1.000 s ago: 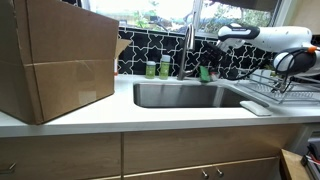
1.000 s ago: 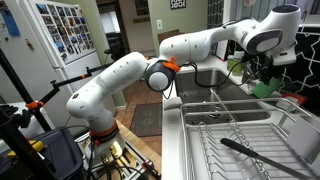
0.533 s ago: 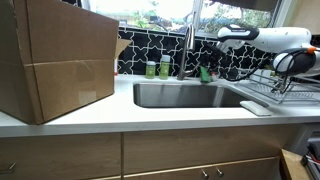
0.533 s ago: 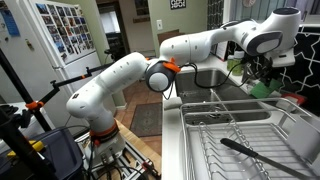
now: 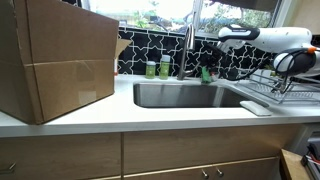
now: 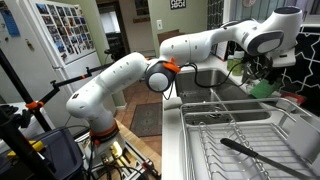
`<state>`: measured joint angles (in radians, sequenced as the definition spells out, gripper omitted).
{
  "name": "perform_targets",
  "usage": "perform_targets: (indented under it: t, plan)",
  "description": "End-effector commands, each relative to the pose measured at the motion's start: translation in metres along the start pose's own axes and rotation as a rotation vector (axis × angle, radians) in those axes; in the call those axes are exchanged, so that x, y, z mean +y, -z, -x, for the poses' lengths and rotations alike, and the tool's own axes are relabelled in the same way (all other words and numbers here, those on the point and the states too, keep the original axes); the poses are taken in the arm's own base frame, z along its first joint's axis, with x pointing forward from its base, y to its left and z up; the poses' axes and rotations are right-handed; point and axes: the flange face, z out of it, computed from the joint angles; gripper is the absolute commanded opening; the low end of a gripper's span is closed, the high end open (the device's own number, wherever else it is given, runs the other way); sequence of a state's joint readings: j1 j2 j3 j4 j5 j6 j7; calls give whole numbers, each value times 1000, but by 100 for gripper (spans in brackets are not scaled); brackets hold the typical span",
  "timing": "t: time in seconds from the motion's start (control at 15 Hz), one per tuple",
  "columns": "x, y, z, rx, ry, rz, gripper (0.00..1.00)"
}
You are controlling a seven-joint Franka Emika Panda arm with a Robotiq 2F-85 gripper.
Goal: Put the green sponge on the edge of the sink then put the white sponge in the transparent box
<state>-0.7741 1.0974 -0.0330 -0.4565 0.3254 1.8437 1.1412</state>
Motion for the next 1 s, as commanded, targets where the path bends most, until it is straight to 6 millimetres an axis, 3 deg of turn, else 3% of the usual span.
perform_targets:
  t: [0.0, 0.6, 0.93]
  plan:
    - [1, 2, -8, -3, -48, -25, 4]
    - [-17, 70, -2, -7, -74, -156, 5]
    - [-15, 103, 0, -21, -138, -141, 5]
